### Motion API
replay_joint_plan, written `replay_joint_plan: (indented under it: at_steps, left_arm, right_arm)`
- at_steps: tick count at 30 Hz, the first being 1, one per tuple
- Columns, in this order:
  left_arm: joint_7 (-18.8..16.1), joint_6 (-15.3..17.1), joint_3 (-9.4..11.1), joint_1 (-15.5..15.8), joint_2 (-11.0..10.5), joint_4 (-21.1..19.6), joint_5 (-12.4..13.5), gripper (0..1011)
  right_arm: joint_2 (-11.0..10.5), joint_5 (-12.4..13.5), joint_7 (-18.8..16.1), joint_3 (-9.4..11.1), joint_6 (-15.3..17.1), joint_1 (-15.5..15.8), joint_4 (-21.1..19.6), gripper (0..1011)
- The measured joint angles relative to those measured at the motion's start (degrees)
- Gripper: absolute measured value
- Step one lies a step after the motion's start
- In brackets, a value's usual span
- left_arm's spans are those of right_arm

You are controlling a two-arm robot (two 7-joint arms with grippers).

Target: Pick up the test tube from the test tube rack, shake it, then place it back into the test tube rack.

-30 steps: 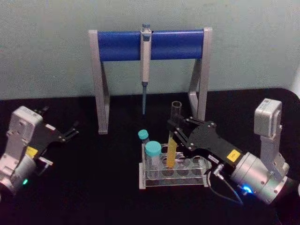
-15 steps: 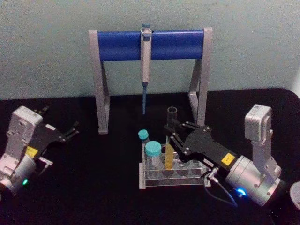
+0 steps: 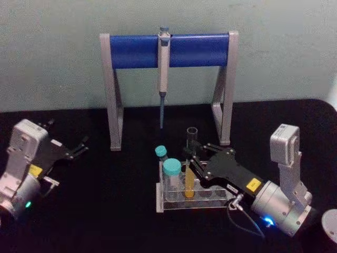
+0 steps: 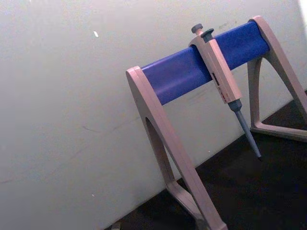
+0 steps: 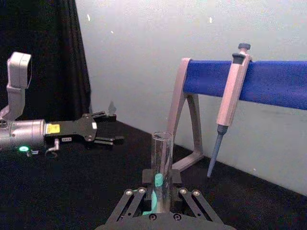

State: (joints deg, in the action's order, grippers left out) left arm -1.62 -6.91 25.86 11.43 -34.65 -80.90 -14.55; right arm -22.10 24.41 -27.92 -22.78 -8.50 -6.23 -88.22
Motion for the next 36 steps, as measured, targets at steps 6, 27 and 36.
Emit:
replay_joint_plan:
  at_steps: [6,27,36]
  left_arm:
    - [0.0,0.0,0.0,0.0,0.0,0.0,0.0,1001]
    - [0.0,0.0,0.0,0.0,0.0,0.0,0.0,1001]
    - [0.0,0.0,0.0,0.0,0.0,0.0,0.0,1001]
  right_arm:
    - [0.3,-0.4,0.1,-0.2,0.0,0.1,0.8,229]
    - [1.1,-1.2,0.6,-0.1,0.3,0.2,2.2,229]
    - [1.1,-1.2,0.6,-0.1,0.3,0.2,2.2,229]
